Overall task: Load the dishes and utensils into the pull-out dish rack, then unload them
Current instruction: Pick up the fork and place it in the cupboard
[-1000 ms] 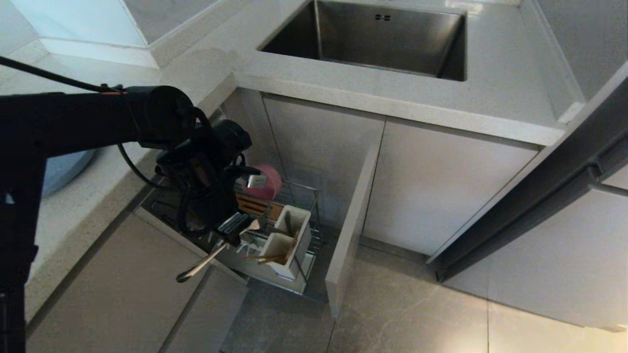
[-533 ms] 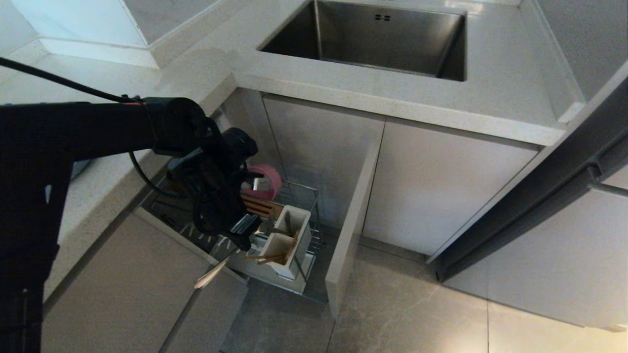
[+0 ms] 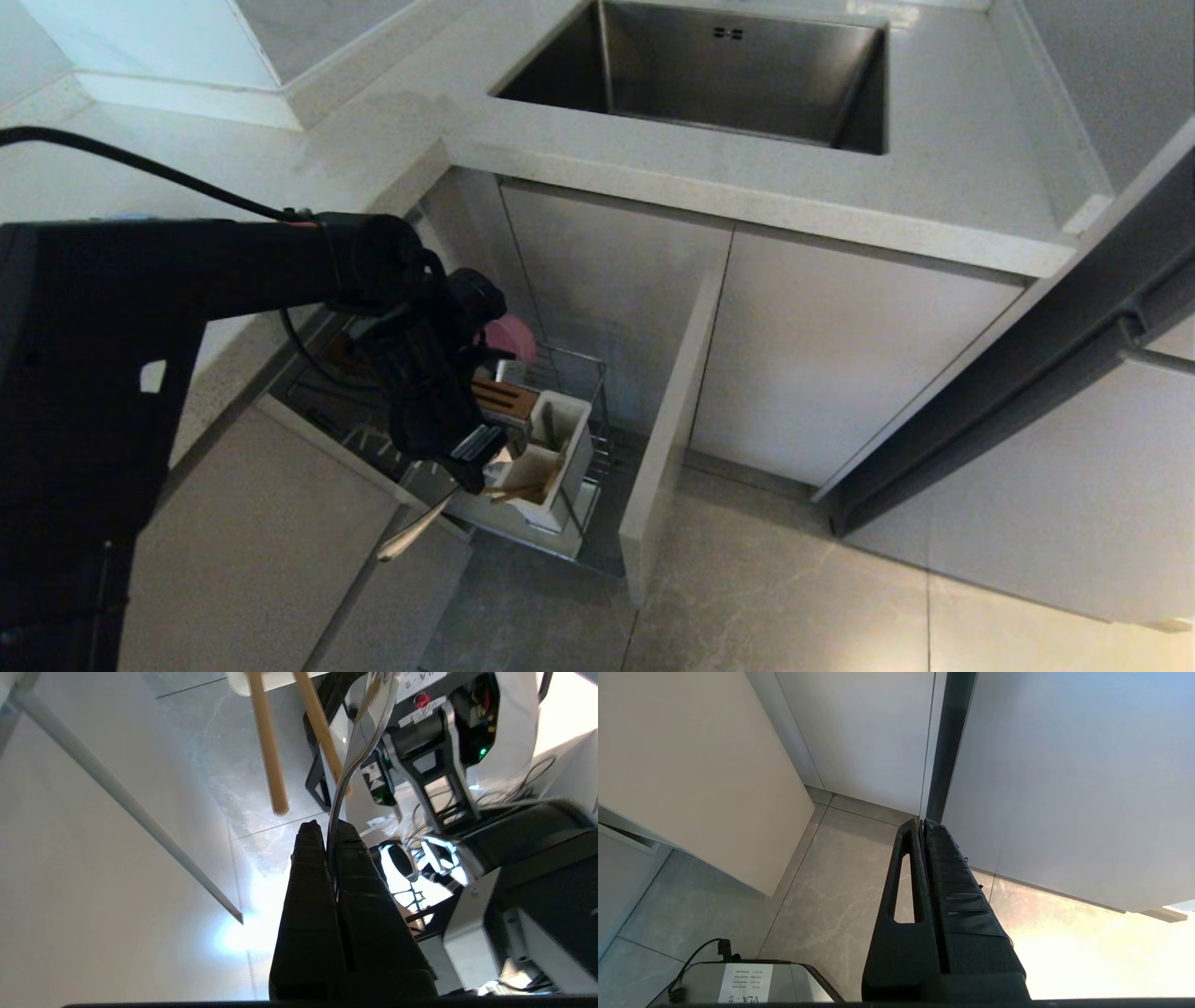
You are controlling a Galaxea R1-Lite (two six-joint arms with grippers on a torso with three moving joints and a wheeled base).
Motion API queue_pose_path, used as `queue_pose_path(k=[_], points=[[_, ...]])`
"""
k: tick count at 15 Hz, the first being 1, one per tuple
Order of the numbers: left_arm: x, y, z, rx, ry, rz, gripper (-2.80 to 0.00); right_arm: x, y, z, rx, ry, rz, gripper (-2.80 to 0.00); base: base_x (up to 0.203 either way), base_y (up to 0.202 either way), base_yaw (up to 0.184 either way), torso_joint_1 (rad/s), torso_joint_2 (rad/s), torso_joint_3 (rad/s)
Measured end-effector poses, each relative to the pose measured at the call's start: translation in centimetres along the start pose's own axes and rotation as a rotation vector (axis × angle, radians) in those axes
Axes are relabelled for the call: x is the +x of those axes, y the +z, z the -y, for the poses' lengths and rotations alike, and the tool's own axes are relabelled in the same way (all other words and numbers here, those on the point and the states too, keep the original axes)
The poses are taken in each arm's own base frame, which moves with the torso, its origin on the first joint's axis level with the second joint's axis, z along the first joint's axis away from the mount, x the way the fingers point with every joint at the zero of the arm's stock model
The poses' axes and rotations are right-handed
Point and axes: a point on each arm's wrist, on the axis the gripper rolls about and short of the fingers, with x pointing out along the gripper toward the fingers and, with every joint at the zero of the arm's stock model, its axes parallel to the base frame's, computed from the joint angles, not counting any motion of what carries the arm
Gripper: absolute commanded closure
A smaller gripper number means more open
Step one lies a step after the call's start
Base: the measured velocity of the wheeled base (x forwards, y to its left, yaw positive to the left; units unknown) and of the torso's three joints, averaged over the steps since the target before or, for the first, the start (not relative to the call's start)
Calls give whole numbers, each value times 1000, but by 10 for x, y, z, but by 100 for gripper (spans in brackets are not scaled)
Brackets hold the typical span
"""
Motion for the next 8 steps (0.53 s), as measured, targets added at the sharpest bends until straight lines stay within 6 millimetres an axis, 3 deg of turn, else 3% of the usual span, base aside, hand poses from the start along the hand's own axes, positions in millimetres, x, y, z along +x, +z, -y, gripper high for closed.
queue_pose_path(k=[8], points=[[20,8,-3,58,23,-44,0,0,0,0,0,0,0,0,0,0,0,0,0,0]])
